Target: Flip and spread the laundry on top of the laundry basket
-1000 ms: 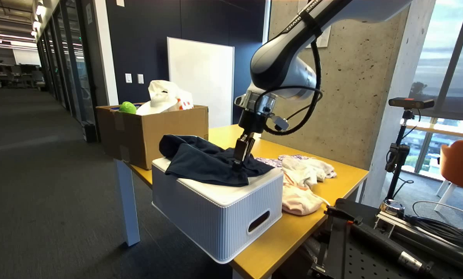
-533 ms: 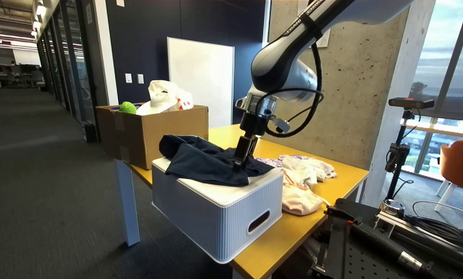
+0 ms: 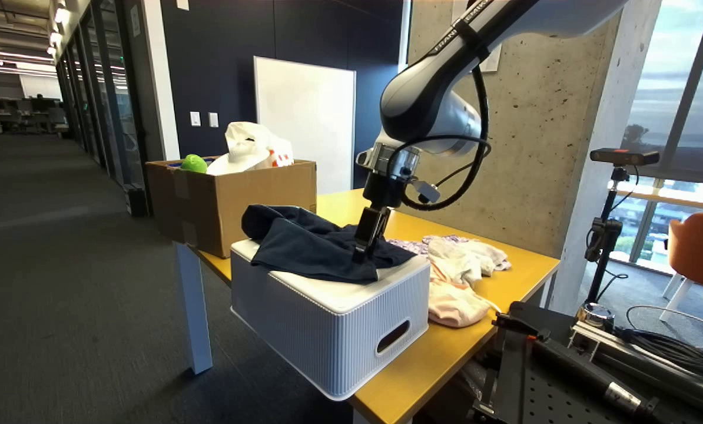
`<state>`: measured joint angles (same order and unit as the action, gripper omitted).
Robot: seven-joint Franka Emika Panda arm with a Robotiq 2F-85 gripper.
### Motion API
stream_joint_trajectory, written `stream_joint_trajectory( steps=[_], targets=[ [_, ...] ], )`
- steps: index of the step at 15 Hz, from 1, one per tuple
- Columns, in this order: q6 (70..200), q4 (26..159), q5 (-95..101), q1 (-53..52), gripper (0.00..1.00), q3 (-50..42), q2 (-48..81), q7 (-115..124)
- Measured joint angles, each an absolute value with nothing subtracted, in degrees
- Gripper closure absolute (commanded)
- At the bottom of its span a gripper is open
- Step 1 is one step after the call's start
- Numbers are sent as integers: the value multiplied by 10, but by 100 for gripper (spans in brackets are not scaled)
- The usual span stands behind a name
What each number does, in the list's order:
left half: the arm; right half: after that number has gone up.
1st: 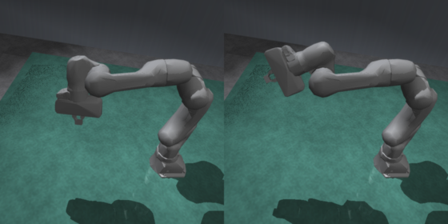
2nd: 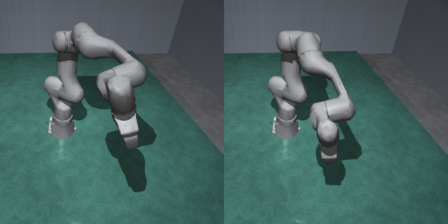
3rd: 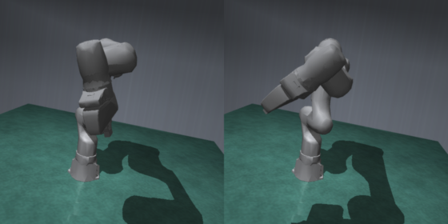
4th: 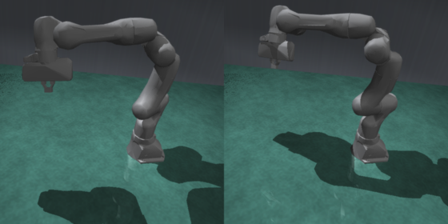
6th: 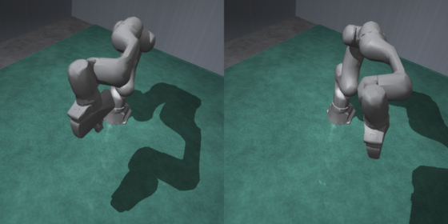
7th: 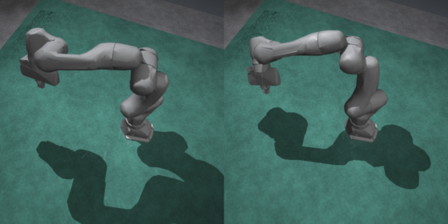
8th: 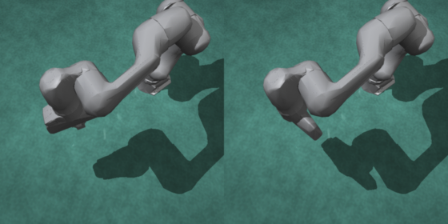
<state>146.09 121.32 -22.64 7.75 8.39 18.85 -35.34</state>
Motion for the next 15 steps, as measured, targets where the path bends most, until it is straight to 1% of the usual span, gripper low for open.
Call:
stream_joint_trajectory(
  steps=[1,2,4,7,9,13,14,15],
  targets=[
    [1461,1213,-226,76,2,85,189,-353],
    [1461,1213,-226,73,26,85,189,-352],
    [1461,1213,-226,69,28,87,189,-350],
    [1461,1213,-226,68,53,87,194,-349],
    [1461,1213,-226,69,66,87,195,-349],
    [1461,1213,-226,70,96,87,191,-349],
    [1461,1214,-226,69,99,88,189,-349],
    [1461,1215,-226,68,100,88,186,-349]
  ],
)
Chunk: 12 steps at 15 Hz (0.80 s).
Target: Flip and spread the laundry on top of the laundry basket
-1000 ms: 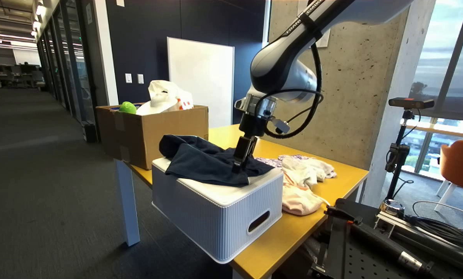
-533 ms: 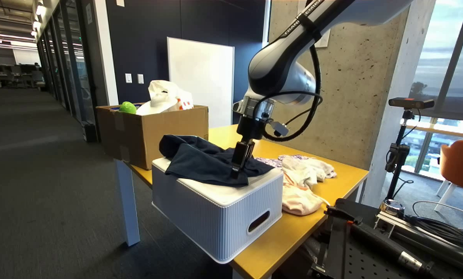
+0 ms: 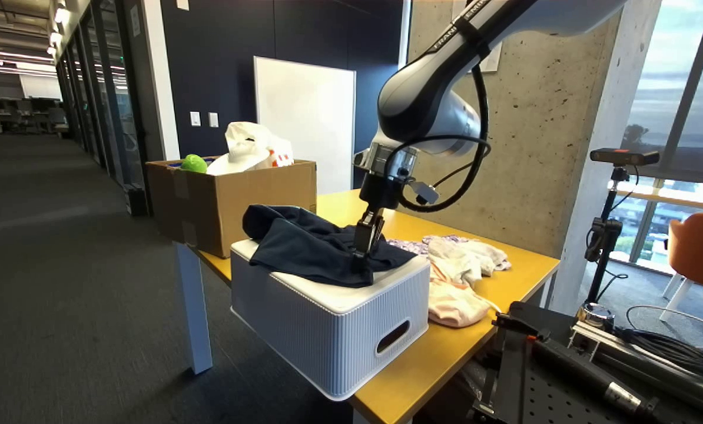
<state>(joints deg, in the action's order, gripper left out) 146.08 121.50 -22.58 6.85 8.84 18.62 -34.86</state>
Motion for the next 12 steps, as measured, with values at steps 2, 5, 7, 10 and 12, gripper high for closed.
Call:
stream_joint_trajectory(
  steps=[2,5,7,10,12],
  targets=[
    [1461,1220,-226,67,100,90,175,-349],
    [1461,1231,-217,66,99,89,149,-341],
    [1459,1237,-207,66,99,81,133,-333],
    [1458,1245,-177,67,99,58,110,-315],
    [1456,1248,-149,68,99,39,94,-297]
  ],
)
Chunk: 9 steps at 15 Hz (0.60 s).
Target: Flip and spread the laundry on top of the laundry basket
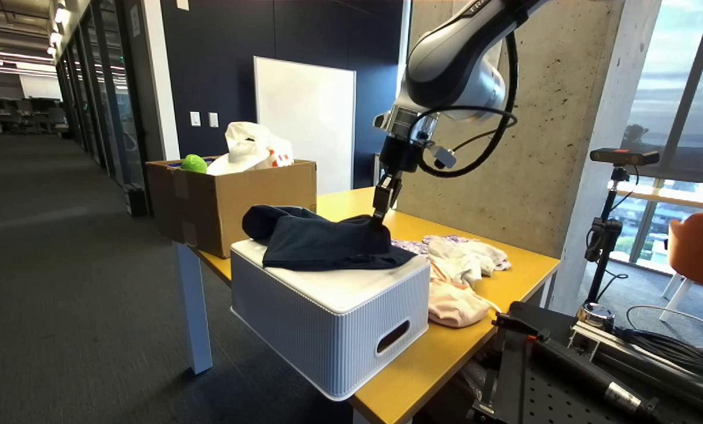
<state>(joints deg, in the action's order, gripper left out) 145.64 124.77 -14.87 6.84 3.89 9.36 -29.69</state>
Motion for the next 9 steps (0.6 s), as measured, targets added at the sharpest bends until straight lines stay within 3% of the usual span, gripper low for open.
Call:
stream_joint_trajectory(
  steps=[9],
  targets=[
    [1415,1242,7,2,99,37,44,-157]
  ],
)
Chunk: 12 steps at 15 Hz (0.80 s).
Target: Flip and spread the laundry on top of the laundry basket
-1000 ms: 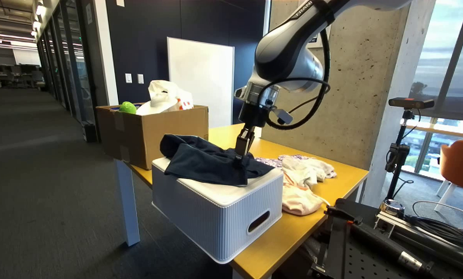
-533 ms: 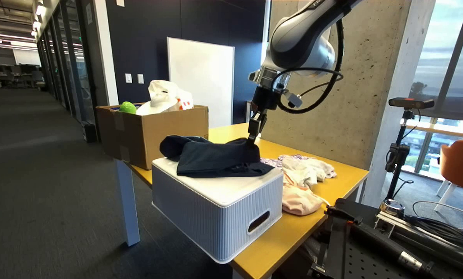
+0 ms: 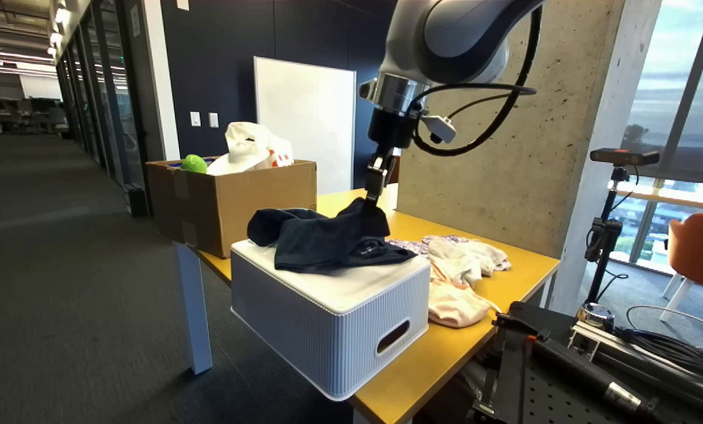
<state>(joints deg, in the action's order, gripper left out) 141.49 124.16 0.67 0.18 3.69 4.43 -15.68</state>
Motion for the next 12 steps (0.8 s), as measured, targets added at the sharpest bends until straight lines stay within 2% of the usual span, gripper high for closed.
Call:
stream_joint_trajectory(
  steps=[5,12],
  targets=[
    [1404,1212,44,-78,99,87,43,-97],
    [1384,1172,47,-105,99,106,43,-95]
  ],
)
